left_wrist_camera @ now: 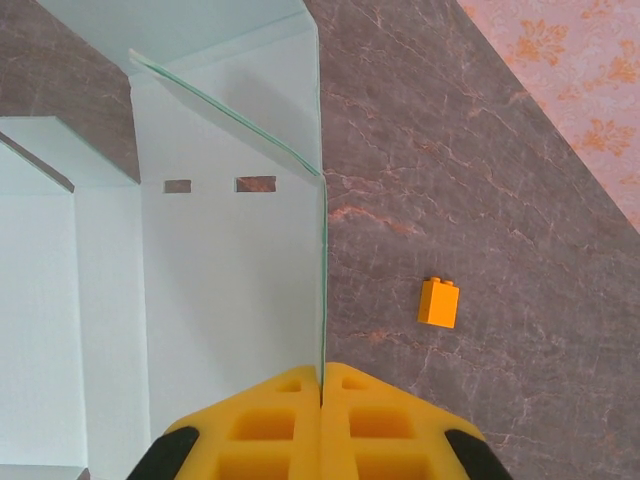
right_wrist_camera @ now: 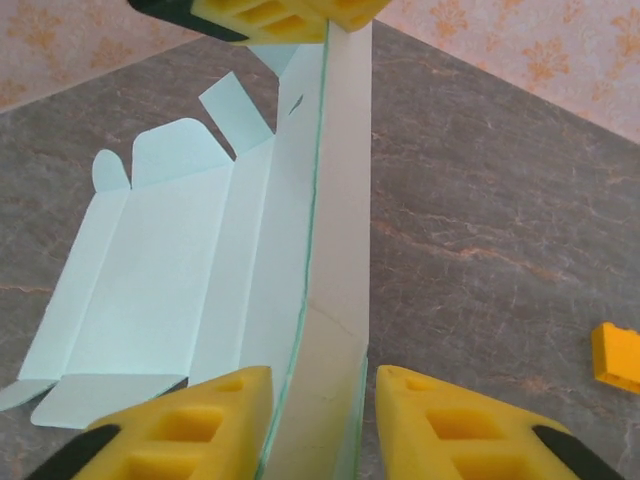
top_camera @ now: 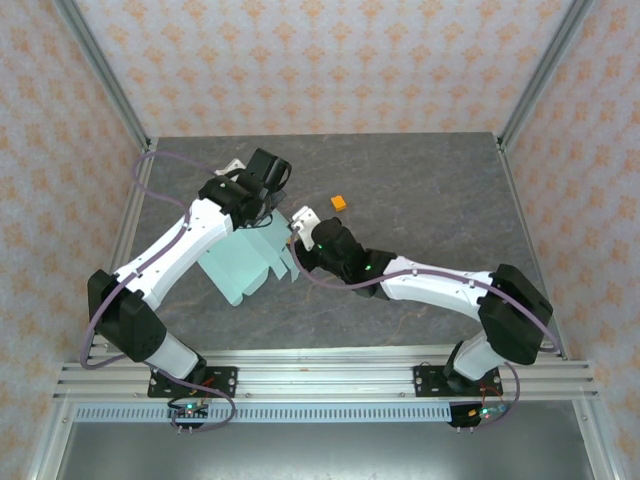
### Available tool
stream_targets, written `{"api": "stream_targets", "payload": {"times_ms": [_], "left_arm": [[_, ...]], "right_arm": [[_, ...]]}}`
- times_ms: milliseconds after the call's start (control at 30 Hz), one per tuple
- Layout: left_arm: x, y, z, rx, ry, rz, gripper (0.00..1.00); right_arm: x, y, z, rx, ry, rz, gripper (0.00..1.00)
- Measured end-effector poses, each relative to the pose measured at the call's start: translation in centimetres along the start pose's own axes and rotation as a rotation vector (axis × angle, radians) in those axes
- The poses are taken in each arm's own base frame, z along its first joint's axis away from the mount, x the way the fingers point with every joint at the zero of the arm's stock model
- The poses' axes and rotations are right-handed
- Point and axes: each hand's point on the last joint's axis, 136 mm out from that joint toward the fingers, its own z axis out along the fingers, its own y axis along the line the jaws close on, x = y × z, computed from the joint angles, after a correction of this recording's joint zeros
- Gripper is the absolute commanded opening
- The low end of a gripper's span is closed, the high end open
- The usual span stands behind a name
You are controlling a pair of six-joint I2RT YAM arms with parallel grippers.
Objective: Fold the paper box
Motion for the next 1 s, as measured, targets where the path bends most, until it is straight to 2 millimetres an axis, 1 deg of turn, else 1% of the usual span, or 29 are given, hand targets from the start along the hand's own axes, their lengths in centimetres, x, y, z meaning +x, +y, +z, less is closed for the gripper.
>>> {"api": "stream_targets", "payload": {"times_ms": [67,200,333,400,500,533,600,700,800,900,1000], "left_arm": [[0.0,0.0,0.0,0.0,0.0,0.001,0.02],[0.0,0.0,0.0,0.001,-0.001,0.007,0.14],[-0.3,-0.3,-0.4,0.017,-0.012,0.036,0.27],[-0.8,-0.5,-1.1,0.04,-0.026,0.057,0.48],[-1.9,-1.2,-2.8,0.102,-0.065,0.103,0.67],[-2.3,-1.5,-3.3,0.121,-0.077,0.112,0.71],[-3.2,-2.0,-5.0,0.174,-0.109,0.15,0.8],[-4.7,-2.7,-7.6,0.262,-0.166,0.228,0.85],[-5.9,-2.8,-9.6,0.348,-0.213,0.322,0.9],[-6.5,-2.3,-10.7,0.402,-0.248,0.44,0.93],[-6.6,-1.7,-10.8,0.422,-0.267,0.577,0.94]], "right_arm": [[-0.3,-0.1,0.0,0.007,-0.01,0.001,0.16],[-0.4,-0.5,-0.2,0.029,-0.015,-0.001,0.0],[-0.6,-0.9,-0.8,0.044,-0.027,0.004,0.0],[-0.9,-1.1,-1.4,0.048,-0.04,0.008,0.0],[-1.6,-1.7,-2.4,0.054,-0.058,0.016,0.0],[-1.8,-2.0,-2.8,0.055,-0.061,0.02,0.0],[-2.4,-3.3,-3.7,0.064,-0.072,0.036,0.0],[-3.0,-5.4,-5.1,0.071,-0.081,0.06,0.0],[-3.1,-7.4,-6.6,0.061,-0.064,0.08,0.0],[-3.7,-9.6,-8.0,0.033,-0.053,0.117,0.0],[-4.5,-12.4,-9.7,0.027,-0.064,0.169,0.0]]}}
